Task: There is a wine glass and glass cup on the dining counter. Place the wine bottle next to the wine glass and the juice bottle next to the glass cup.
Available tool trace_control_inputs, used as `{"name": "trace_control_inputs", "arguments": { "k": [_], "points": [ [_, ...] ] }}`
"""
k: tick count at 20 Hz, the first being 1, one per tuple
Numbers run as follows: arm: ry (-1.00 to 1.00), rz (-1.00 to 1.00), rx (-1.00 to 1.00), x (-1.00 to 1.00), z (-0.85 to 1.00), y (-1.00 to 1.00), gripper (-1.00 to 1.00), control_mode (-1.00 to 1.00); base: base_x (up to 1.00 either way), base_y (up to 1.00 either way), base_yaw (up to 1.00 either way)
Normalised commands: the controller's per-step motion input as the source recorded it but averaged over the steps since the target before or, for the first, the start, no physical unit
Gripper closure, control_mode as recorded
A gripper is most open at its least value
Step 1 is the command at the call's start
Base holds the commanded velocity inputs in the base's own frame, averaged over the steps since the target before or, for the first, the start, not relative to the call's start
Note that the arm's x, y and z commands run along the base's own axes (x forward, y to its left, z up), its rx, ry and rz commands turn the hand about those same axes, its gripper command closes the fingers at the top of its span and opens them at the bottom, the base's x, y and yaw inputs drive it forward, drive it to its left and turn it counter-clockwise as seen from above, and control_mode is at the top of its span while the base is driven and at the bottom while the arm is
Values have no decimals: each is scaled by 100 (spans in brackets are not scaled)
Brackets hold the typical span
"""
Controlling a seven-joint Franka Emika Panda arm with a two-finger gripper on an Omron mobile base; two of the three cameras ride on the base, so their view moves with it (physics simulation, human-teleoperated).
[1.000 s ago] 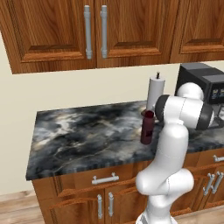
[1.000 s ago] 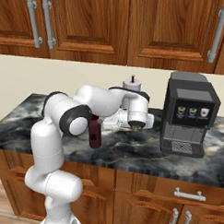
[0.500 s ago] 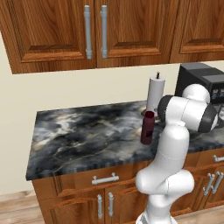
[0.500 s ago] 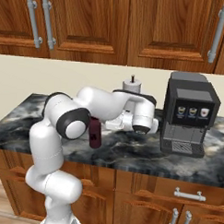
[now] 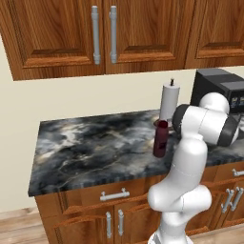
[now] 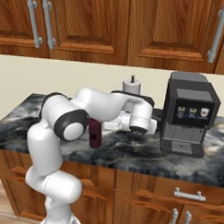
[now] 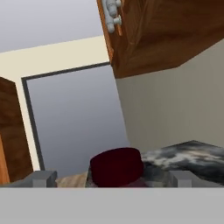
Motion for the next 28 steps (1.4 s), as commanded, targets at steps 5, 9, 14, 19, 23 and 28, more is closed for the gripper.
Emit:
{"name": "trace_control_inputs", "arguments": {
  "k": [5,9,14,19,23,28],
  "points": [
    [0,-9,-8,1,-3,13,-100,-100,0,0,0],
    [0,-6,-6,0,0,15,-100,-100,0,0,0],
    [0,-2,-2,-3,0,7,-100,-100,0,0,0],
    [0,0,-2,-7,0,9,-100,-100,0,0,0],
    [0,0,-4,0,0,14,-100,-100,0,0,0],
    [0,0,-6,0,0,17,-100,-100,0,0,0]
  ]
}}
